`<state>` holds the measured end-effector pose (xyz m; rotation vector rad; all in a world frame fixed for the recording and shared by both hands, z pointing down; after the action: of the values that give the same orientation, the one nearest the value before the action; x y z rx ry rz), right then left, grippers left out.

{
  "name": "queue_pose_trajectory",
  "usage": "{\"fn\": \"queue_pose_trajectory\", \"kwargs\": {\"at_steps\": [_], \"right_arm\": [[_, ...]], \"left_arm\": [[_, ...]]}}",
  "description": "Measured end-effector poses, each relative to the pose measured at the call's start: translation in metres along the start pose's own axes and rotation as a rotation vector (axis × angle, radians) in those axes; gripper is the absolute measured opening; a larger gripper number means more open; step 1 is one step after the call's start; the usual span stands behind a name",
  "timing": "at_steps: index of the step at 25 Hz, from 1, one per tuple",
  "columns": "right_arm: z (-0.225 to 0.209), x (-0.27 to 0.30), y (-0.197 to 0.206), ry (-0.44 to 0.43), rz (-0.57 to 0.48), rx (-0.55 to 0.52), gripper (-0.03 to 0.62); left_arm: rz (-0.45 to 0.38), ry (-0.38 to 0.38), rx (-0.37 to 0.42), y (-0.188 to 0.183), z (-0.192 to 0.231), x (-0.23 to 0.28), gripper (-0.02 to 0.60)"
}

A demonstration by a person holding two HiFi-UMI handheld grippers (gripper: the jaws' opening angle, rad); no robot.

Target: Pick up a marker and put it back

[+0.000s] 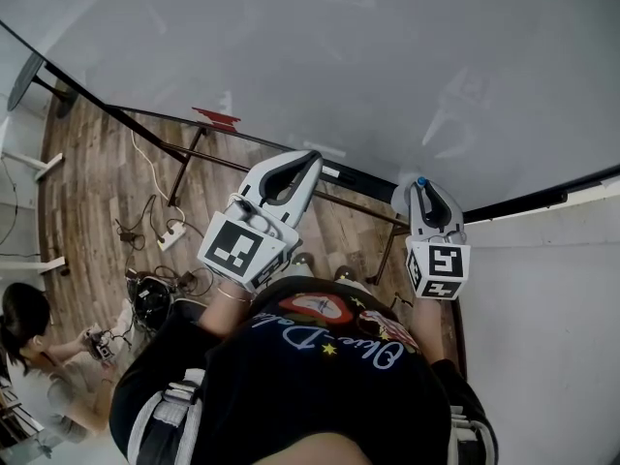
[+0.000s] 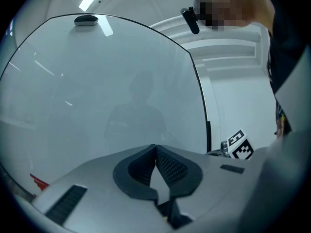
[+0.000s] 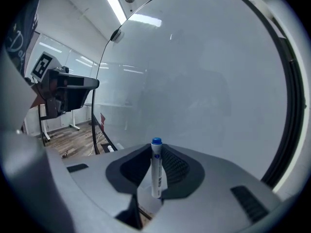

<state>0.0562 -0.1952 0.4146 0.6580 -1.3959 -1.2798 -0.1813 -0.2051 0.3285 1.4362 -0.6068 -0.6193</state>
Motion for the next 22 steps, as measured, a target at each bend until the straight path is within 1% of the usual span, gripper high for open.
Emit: {"fn": "queue_pose_trajectory", "kwargs": {"at_steps": [12,22], "right_arm": [[0.005,0.011,0.003,-0.002,0.023,-0.024,0.069],[0.004,0.013,0.003,-0.003,0.036,-0.024,0.076]], "left_arm": [[-0.004,-0.017,-0.002,0.002,0.007,-0.004,0.003],[-0.005,-0.031,-0.007,0.002,0.009,-0.006,0.003]]}}
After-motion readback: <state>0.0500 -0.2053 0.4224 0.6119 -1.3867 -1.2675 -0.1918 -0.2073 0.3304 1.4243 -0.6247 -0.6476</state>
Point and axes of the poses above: the fingertips, and each gripper's own axes: x forward along the fingers, z to its left, y out of its underside, the point moved 6 cm from there along -x, backward along the fingers, and after that the axes turned 1 degree about -z, right-handed, at the moved point
